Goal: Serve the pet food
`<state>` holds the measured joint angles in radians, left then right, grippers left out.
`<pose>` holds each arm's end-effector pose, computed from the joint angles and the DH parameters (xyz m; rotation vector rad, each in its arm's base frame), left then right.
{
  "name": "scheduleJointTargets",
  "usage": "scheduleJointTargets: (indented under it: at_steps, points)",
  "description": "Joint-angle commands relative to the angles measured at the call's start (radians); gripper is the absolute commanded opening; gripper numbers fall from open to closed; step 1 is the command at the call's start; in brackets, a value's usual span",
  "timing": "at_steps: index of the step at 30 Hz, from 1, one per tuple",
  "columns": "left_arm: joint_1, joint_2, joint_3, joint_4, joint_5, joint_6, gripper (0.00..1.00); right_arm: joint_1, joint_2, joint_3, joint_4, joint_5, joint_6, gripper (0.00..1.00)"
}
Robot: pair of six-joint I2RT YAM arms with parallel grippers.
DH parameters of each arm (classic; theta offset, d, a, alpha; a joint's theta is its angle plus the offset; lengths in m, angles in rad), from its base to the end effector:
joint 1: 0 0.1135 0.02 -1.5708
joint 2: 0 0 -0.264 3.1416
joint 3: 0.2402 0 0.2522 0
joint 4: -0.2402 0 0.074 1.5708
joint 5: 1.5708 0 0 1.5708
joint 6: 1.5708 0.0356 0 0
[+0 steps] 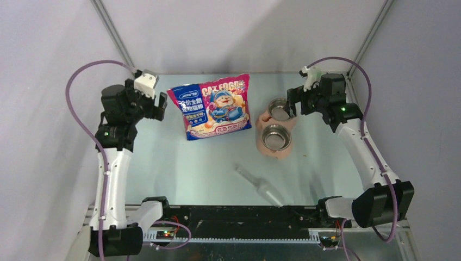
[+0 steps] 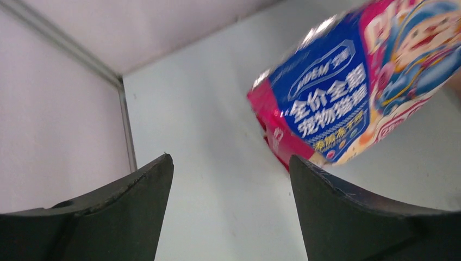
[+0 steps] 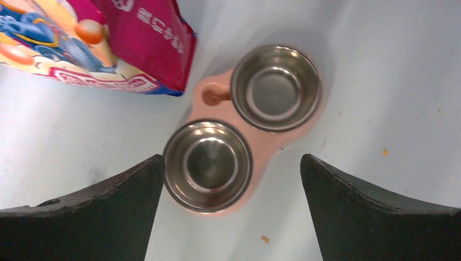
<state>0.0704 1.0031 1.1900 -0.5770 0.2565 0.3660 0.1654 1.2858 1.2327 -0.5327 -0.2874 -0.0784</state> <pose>0.2080 0.0056 0.3993 0.4516 1.8946 0.0372 0.2782 0.0567 0.3540 -0.4261 2.1085 0.3601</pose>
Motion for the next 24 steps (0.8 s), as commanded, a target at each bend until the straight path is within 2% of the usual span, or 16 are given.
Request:
scheduleJointTargets:
  at_steps: [1,4,6,9,12,17,20,24]
  points:
    - [-0.05,0.029,0.166,-0.028,0.139,0.109,0.84,0.038,0.036,0.075,0.045,-0.07,0.027,0.97]
    - [-0.135,0.068,0.231,-0.144,0.263,0.281,0.79,0.058,0.043,0.081,0.039,-0.083,0.008,0.95]
    - [-0.232,0.076,0.237,-0.216,0.231,0.402,0.8,0.069,0.038,0.08,0.023,-0.102,-0.018,0.94]
    - [-0.338,0.081,0.201,-0.206,0.185,0.512,0.82,0.074,0.009,0.056,0.002,-0.142,-0.058,0.93]
    - [-0.357,0.111,0.206,-0.138,0.154,0.514,0.83,0.075,-0.046,0.023,-0.016,-0.175,-0.089,0.92]
    - [-0.357,0.206,0.327,-0.128,0.123,0.52,0.83,0.075,-0.142,-0.05,-0.047,-0.164,-0.128,0.92]
    - [-0.347,0.258,0.396,-0.167,0.124,0.574,0.84,0.073,-0.172,-0.085,-0.055,-0.154,-0.134,0.92]
    - [-0.323,0.406,0.529,-0.281,0.152,0.593,0.82,0.059,-0.193,-0.113,-0.041,-0.158,-0.12,0.92]
